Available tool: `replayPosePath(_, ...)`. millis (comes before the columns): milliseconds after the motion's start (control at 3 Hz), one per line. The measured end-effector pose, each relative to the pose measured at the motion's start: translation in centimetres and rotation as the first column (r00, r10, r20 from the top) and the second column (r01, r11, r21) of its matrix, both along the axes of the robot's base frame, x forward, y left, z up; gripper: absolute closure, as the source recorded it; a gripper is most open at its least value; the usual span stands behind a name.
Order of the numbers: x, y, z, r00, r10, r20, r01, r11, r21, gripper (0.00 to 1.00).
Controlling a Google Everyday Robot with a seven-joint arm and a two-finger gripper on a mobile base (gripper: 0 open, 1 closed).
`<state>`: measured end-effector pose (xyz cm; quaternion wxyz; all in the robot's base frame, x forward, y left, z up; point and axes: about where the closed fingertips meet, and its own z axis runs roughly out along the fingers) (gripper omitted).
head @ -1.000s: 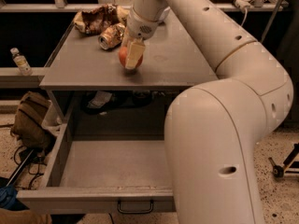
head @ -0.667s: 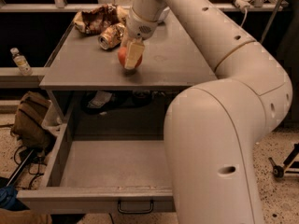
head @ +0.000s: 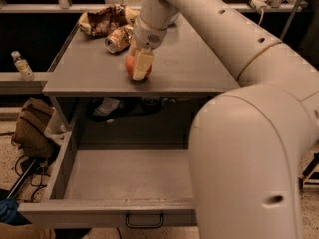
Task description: Place apple into top drawer
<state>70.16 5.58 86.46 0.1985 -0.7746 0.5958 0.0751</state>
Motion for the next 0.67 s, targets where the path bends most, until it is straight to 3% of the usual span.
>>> replayPosePath(333,-2.4,-2.2,4.0,0.9870,-0.066,0.147,0.062,0.998,0.030,1.00)
replayPosePath(667,-6.8,-2.8,9.1,0.9450,-0.116,0.306,0.096,0.992,0.082,1.00)
